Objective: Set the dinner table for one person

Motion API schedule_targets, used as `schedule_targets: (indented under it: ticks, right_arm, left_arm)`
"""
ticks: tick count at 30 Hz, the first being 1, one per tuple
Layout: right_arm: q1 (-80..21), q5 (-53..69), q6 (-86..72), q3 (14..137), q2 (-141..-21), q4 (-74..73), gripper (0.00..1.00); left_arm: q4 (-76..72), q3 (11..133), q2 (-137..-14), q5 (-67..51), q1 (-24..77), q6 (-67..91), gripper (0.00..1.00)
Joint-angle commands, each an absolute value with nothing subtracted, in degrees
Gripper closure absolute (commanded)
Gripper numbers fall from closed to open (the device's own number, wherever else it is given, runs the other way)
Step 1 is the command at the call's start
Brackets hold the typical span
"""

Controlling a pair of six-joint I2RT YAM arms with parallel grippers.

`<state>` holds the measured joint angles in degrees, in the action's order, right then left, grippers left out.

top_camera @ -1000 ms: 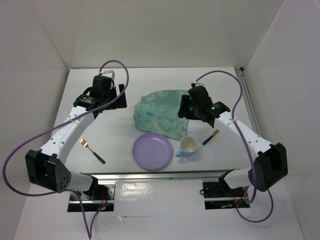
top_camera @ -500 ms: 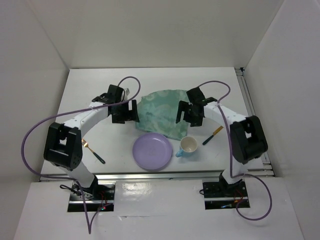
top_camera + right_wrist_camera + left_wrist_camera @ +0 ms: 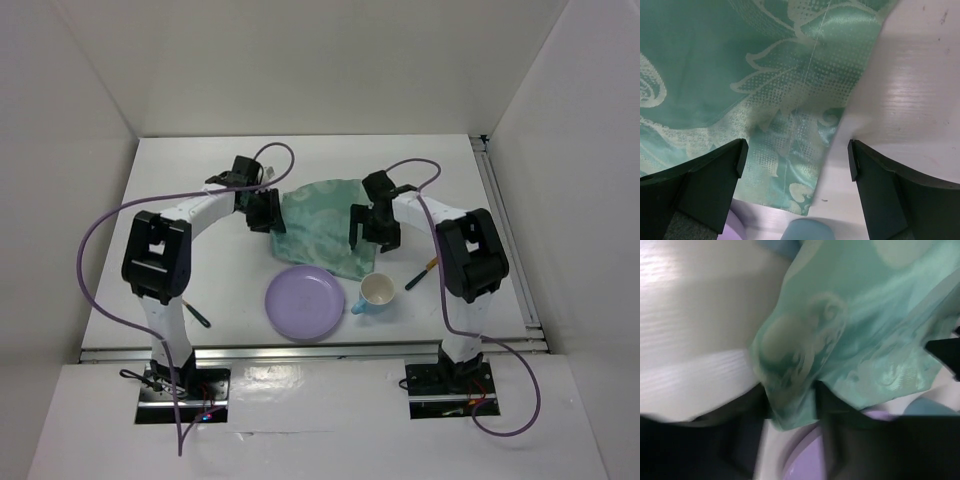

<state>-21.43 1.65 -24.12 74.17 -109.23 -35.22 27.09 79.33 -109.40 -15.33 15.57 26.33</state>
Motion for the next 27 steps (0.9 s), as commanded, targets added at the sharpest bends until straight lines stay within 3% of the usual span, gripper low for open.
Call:
schedule_targets:
  ticks: [1,5,9,11,12,14,15,17,18,24,26,27]
  right_arm:
    - [-21.3,1.8,-23.4,78.0,-110.8,-36.4,0.06]
    - [-20.7,1.8,-22.2,79.5,-113.5,-37.0,0.06]
    - [-20.7,2.3,-21.7,82.5,-117.3,-37.5,0.10]
    - [-20.7,3.9,-21.7,83.3,-117.9,-37.0,0.18]
    - [-20.7,4.0,-21.7,83.3,-118.7,-36.5,0.34]
    - [-20.2,4.6,-21.7,85.5,-120.2,-35.8,0.55]
    - [-20.2,4.6,-21.7,86.4,-120.8,-35.2,0.77]
    - [-19.7,3.9,-21.7,90.7,-123.6,-35.2,0.96]
    - [-19.2,2.9,-21.7,92.4,-124.5,-35.8,1.00]
    - [-14.7,-2.4,-22.9,107.6,-131.6,-39.4,1.00]
    - [-12.7,-2.4,-22.9,110.1,-132.1,-39.4,1.00]
    - [-12.1,-2.4,-22.9,110.8,-131.6,-40.0,0.91]
  left_arm:
    - [26.1,85.7,-114.0,-21.6,15.4,27.1,0.56]
    - [28.6,93.5,-117.5,-22.2,15.4,27.7,1.00]
    - [30.3,100.4,-120.2,-22.8,15.4,28.7,1.00]
    - [30.3,100.9,-120.2,-22.0,15.4,28.7,1.00]
    - [30.3,100.9,-119.7,-20.5,15.4,28.7,1.00]
    - [30.3,101.4,-118.2,-18.6,15.4,29.3,1.00]
    - [30.3,101.4,-117.7,-17.5,14.9,29.3,1.00]
    - [30.3,101.4,-116.8,-16.7,14.2,29.8,1.00]
    - [30.3,101.9,-116.2,-16.7,14.2,29.8,1.00]
    - [31.5,104.9,-116.8,-18.7,14.2,29.8,1.00]
    - [32.5,107.1,-118.8,-21.0,14.2,29.8,0.67]
    - [33.5,109.1,-119.4,-20.3,14.8,29.2,0.39]
